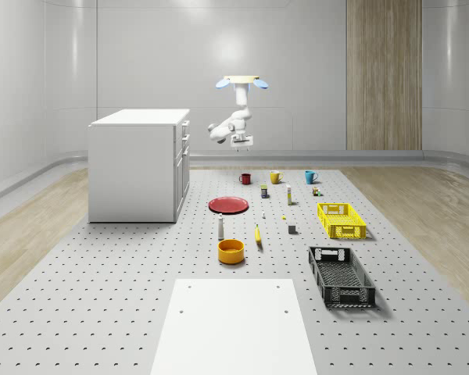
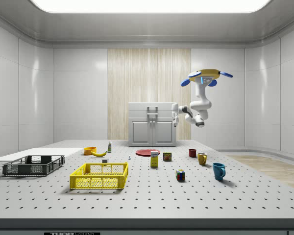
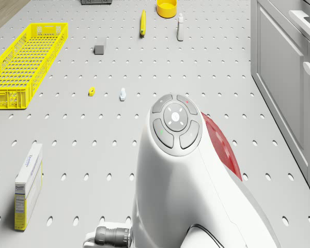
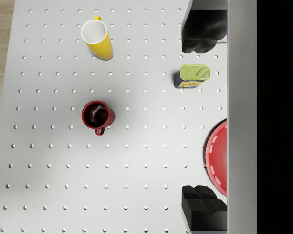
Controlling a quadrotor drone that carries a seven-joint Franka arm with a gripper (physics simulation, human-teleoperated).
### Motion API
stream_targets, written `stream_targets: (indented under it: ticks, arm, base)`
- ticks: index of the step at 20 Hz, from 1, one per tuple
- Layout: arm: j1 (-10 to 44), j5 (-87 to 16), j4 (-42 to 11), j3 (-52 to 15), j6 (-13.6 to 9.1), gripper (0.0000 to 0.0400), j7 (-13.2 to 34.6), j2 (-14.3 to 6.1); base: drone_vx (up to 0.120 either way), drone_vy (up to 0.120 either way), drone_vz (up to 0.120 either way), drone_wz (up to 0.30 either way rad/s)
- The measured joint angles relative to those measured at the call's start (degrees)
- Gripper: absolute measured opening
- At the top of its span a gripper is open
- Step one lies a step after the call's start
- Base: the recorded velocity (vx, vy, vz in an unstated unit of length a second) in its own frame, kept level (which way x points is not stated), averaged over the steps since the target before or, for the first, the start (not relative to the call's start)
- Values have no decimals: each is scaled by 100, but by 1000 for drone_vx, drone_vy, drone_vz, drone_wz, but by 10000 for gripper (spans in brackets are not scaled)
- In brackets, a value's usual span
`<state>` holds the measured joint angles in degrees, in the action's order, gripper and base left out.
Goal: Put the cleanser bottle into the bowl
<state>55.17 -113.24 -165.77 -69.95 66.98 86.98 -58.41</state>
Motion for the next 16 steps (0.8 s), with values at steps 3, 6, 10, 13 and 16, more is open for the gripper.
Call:
stream_targets:
  ticks: [3, 6, 10, 13, 16]
  arm:
    - [192, -37, -13, -98, -22, 400, 132, -123]
    - [319, -34, -16, -170, -1, 400, 225, -234]
    - [432, 4, -12, -242, 66, 400, 313, -371]
    - [492, 43, -7, -285, 131, 400, 363, -468]
    - [541, 87, -1, -323, 204, 400, 405, -562]
  base:
    - [120, 0, 0, 0]
    - [120, -27, 0, 0]
    - [120, -110, 0, 0]
    - [120, 0, 0, 0]
    - [120, 0, 0, 0]
